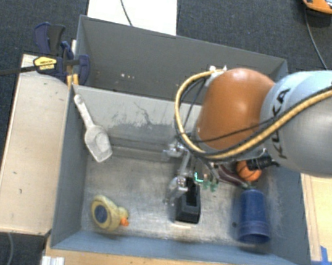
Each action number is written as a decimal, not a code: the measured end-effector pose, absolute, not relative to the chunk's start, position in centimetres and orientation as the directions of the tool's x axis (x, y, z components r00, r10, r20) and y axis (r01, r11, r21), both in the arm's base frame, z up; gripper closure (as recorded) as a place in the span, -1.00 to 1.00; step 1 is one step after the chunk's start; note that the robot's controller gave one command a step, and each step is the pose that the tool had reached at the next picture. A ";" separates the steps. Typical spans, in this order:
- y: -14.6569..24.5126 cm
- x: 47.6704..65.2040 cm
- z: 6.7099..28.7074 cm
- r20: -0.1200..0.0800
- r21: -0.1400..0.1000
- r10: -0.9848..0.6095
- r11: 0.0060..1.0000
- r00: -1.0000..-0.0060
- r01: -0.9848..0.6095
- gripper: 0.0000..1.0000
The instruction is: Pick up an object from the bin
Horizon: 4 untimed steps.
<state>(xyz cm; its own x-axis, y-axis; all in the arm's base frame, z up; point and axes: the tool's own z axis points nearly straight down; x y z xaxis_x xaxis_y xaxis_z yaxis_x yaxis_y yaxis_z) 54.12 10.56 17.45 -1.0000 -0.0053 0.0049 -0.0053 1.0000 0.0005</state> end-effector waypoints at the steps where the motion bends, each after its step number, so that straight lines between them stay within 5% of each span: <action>1: 10.5 54.3 17.8 -0.003 0.001 -0.002 1.000 -1.000 -0.002 -1.00; 2: 16.4 53.0 12.8 -0.005 0.001 -0.114 0.994 -0.994 -0.114 -1.00; 3: 23.8 51.1 10.0 -0.001 0.000 -0.141 0.990 -0.990 -0.141 -1.00; 4: 24.0 49.6 11.2 0.001 0.000 -0.183 0.983 -0.983 -0.183 -1.00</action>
Offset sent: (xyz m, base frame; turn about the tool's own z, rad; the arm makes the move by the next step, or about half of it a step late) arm -0.0290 0.1232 -0.1045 -0.2237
